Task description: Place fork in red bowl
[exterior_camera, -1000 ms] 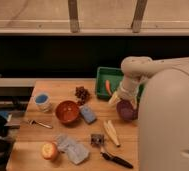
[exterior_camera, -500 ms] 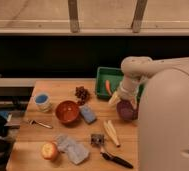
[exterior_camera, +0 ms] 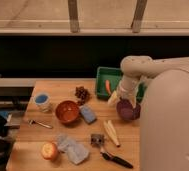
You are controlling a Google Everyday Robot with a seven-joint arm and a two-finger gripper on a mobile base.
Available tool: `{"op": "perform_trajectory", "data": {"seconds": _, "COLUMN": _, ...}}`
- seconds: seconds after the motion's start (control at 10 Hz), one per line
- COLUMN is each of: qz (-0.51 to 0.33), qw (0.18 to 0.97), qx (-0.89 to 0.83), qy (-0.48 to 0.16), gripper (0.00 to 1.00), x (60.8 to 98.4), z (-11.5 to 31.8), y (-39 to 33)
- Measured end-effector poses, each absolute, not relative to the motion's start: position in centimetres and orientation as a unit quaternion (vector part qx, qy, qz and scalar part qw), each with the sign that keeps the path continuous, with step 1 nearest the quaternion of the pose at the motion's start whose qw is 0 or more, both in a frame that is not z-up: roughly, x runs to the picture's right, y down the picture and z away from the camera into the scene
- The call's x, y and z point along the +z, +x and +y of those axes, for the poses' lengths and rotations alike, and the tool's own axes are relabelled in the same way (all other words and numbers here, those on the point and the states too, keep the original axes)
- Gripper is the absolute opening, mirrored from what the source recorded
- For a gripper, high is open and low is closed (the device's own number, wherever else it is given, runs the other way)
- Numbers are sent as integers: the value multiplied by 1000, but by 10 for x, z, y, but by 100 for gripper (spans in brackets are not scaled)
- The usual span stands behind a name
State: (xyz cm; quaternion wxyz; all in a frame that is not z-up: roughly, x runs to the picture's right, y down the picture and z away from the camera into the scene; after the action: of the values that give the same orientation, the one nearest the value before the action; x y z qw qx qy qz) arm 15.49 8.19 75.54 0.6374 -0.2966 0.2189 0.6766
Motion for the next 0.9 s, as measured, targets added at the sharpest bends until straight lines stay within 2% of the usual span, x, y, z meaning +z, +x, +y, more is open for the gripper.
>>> {"op": "perform_trajectory", "data": {"seconds": 0.6, "qz": 131, "qw": 766, "qx": 546, "qy": -314, "gripper": 80, "x": 738, "z": 32, "y": 19}}
{"op": "perform_trajectory", "data": {"seconds": 0.9, "qz": 73, "qw": 825, "qx": 452, "qy": -331, "gripper": 80, "x": 712, "z": 24, "y": -70}}
